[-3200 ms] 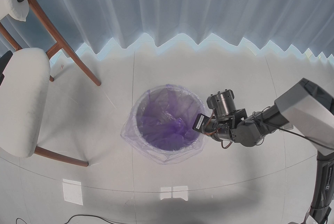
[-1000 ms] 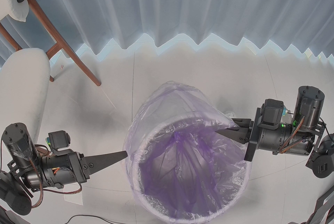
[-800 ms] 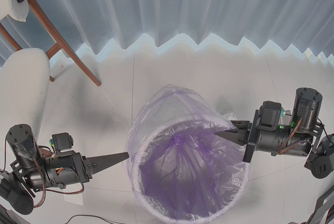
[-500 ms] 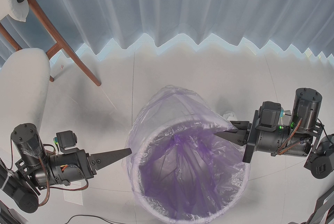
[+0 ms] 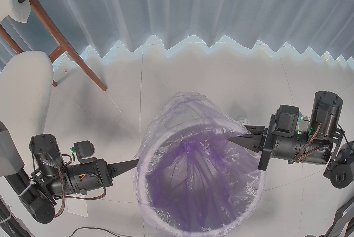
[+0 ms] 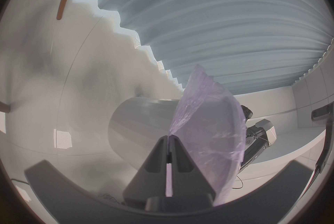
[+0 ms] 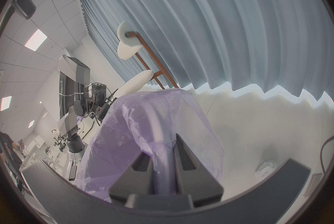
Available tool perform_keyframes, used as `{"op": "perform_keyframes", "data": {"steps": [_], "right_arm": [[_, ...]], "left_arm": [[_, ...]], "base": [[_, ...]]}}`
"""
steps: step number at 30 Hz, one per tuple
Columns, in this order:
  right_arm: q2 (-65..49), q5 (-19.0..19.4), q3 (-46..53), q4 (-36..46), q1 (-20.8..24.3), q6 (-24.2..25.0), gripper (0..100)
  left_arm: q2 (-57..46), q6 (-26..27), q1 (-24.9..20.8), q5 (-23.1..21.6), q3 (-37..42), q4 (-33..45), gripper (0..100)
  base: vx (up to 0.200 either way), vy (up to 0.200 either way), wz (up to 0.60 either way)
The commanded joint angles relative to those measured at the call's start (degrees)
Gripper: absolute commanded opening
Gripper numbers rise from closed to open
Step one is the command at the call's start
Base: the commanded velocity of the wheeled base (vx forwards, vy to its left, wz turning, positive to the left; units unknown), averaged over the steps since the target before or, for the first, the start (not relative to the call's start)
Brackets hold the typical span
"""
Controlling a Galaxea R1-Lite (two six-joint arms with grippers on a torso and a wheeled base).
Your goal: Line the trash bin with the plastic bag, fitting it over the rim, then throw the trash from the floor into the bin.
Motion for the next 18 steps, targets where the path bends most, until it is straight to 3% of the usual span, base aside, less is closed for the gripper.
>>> {"op": "perform_keyframes", "data": {"steps": [1, 8, 18], "right_arm": [[-1.98, 0.03, -0.05, 0.35, 0.03, 1.55, 0], [-4.7, 0.12, 0.22, 0.52, 0.03, 5.94, 0], [-6.72, 1.53, -0.22, 0.7, 0.21, 9.2, 0]], "left_arm": [[2.71, -0.05, 0.57, -0.03, -0.52, 0.03, 0], [4.64, -0.84, 4.53, 0.06, -3.94, 0.03, 0], [5.78, -2.42, 6.11, 0.06, -4.3, -0.06, 0]], "base": [[0.0, 0.0, 0.0], [0.0, 0.0, 0.0], [0.0, 0.0, 0.0]]}}
